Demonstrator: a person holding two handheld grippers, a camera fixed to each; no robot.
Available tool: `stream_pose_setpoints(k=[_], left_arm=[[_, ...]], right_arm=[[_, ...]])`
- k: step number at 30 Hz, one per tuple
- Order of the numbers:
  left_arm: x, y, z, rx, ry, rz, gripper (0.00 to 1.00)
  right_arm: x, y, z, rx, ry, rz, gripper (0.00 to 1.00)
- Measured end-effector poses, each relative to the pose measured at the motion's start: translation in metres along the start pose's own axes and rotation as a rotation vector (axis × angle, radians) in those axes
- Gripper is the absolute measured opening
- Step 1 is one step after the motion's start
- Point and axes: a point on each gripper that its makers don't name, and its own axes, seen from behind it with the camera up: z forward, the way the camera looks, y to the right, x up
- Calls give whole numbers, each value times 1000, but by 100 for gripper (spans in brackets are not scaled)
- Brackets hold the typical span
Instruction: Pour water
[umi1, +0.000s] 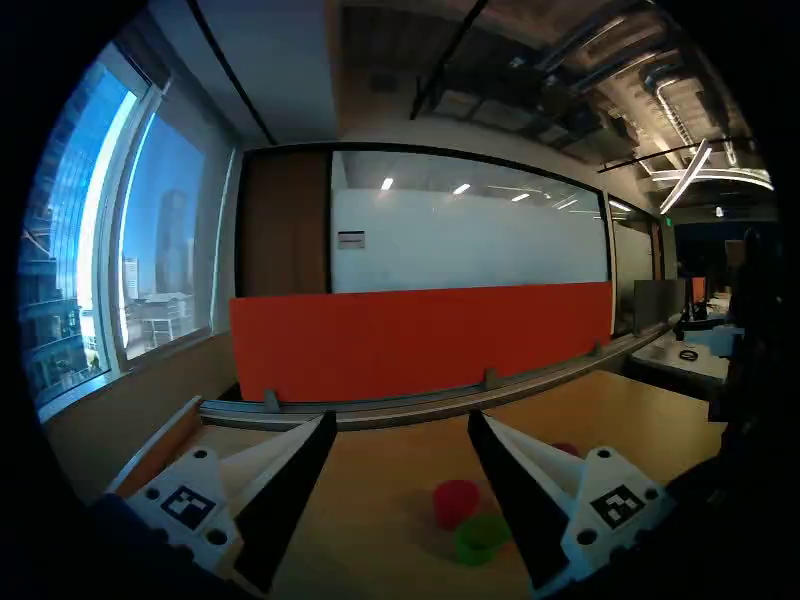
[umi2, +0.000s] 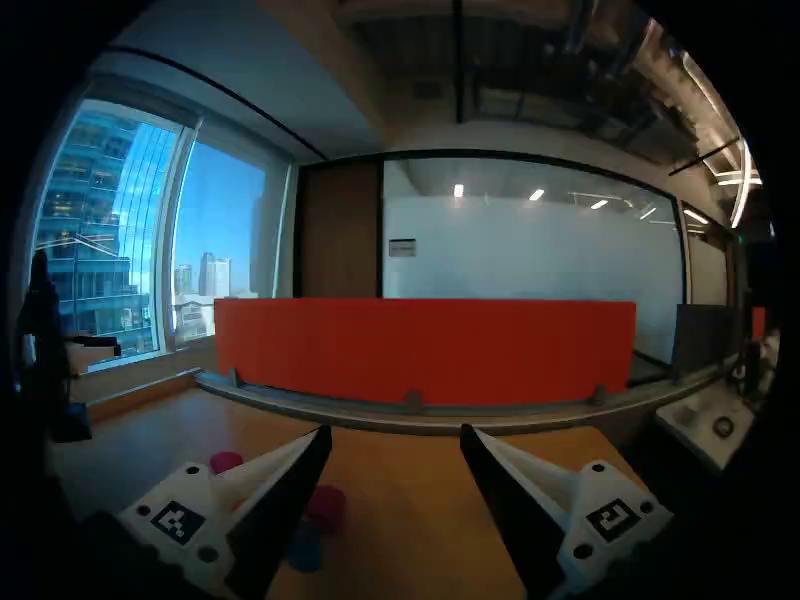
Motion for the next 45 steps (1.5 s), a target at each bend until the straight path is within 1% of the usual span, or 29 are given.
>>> stream_pose_setpoints(k=[5,8,11,15,18,23,30,35,41,45], left_arm=[[1,15,-4,-90,-7,8,98],[1,24,-7,-144,-12,8,98],[2,34,-10,-198,-17,4,98],[1,42,-12,-251,-22,12,98],[-2,44,-13,-267,-31,18,98],[-6,48,-13,-294,-50,28,98],[-18,51,-15,-327,-86,72,98],[-30,55,-16,-351,-113,91,98],[-48,59,-15,-379,-149,96,98],[-64,62,-14,-399,-181,101,98]], right_arm=[[6,-19,-3,105,17,-22,99],[9,-32,-6,170,22,-24,99],[14,-45,-10,235,19,-8,99],[18,-55,-12,297,17,9,99],[19,-58,-12,315,13,6,99],[17,-66,-14,344,-7,-16,99],[5,-75,-15,380,-58,-56,99],[-11,-77,-15,398,-100,-72,99],[-26,-77,-12,407,-136,-82,99],[-37,-78,-10,418,-160,-85,99]])
